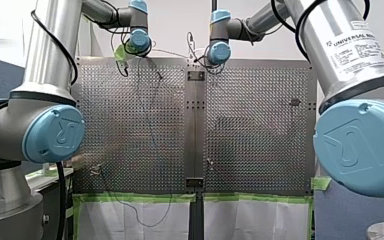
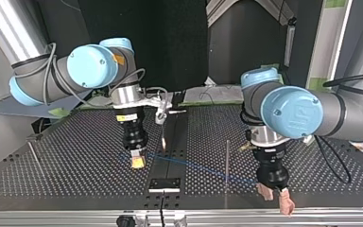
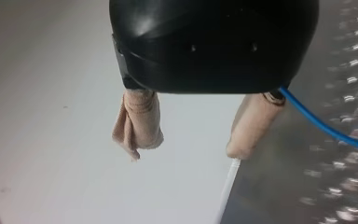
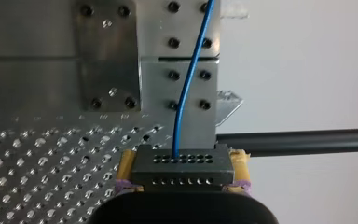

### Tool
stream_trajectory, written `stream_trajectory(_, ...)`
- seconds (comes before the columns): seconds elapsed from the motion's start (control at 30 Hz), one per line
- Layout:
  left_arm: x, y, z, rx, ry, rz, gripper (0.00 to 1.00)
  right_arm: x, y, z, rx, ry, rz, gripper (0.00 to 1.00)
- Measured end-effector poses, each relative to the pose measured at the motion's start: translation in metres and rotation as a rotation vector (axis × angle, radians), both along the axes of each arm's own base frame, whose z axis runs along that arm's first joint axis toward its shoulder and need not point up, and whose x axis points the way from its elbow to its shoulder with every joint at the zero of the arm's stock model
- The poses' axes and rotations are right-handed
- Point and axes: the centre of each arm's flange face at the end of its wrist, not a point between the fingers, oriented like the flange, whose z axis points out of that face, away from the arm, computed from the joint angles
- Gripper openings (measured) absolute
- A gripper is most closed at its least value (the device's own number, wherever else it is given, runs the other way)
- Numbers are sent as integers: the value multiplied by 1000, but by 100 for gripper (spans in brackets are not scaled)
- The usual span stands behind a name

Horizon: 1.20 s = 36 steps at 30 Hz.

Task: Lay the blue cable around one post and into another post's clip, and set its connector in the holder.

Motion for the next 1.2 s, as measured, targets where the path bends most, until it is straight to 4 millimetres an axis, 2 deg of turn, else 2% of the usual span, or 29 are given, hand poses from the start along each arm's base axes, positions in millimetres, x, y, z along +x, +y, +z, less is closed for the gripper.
stream_trajectory(0.07,1,1,5,-7,-18,8,100,-3,-4,-4,8,6,-8,6)
stream_trajectory(0.17,2,3,2,-12,-17,18,100,-6,-9,-8,18,14,-20,6)
stream_trajectory(0.6,-1,0,-36,0,29,15,100,-12,-18,-17,39,29,-38,6)
stream_trajectory(0.9,0,1,-57,1,27,15,100,-13,-29,-52,107,86,-56,6)
stream_trajectory(1.2,-4,-4,-98,11,64,-13,100,-21,-33,-82,170,135,-102,6)
